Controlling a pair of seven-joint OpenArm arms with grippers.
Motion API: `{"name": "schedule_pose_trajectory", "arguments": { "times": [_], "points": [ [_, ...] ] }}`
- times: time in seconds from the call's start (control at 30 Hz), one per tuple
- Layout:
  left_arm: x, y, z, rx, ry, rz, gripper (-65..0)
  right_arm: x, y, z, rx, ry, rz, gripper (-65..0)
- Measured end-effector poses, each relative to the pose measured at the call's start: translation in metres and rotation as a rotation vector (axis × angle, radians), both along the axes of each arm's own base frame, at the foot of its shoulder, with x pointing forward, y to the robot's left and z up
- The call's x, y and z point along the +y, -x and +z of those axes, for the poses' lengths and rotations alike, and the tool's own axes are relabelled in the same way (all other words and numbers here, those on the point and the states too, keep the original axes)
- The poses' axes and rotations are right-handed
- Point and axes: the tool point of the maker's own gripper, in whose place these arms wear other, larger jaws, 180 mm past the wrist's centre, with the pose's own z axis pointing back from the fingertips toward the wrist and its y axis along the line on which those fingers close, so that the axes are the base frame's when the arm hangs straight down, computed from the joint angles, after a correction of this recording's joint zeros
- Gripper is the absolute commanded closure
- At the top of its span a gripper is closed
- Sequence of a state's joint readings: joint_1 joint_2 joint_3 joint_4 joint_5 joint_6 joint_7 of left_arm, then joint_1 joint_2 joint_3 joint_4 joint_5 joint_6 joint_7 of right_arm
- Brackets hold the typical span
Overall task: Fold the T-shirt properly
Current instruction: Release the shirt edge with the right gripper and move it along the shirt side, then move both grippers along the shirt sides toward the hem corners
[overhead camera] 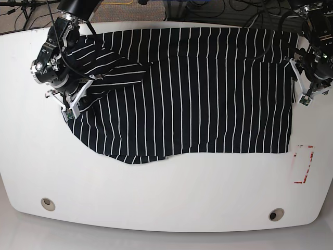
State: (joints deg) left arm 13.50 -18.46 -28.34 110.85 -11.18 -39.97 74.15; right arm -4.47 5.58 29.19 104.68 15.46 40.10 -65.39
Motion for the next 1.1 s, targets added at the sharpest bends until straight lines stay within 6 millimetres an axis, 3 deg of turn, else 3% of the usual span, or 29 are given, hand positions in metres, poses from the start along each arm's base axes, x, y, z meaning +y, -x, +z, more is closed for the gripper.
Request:
{"name": "schedule_pose_trajectory", "arguments": {
  "times": [0.1,0.17,0.4,0.5,0.57,0.67,0.83,1.1],
  "points": [
    [0.0,0.0,0.0,0.0,-0.001,0.0,-32.5,-0.002,0.001,-0.003,0.008,-0.002,-0.002,-3.6],
    [0.0,0.0,0.0,0.0,-0.001,0.0,-32.5,-0.002,0.002,-0.005,0.014,-0.003,-0.003,-8.9],
    [0.0,0.0,0.0,0.0,-0.001,0.0,-32.5,-0.002,0.0,-0.003,0.005,-0.003,-0.003,-41.7],
    [0.0,0.0,0.0,-0.001,-0.001,0.0,-32.5,-0.002,0.0,-0.002,0.0,0.001,-0.002,-53.0],
    [0.0,-0.001,0.001,-0.003,-0.001,0.0,-32.5,-0.004,-0.001,0.004,-0.016,0.01,-0.005,-56.9],
    [0.0,-0.006,0.004,-0.017,0.0,0.001,-32.5,-0.014,-0.003,0.017,-0.059,0.025,-0.037,-59.9],
    [0.0,-0.032,0.022,-0.095,0.0,0.004,-32.5,-0.033,-0.011,0.031,-0.093,0.052,-0.089,-59.9],
    [-0.007,-0.068,0.048,-0.225,0.041,0.031,-32.5,-0.048,-0.052,0.032,-0.117,0.051,-0.114,-59.9]
  ]
}}
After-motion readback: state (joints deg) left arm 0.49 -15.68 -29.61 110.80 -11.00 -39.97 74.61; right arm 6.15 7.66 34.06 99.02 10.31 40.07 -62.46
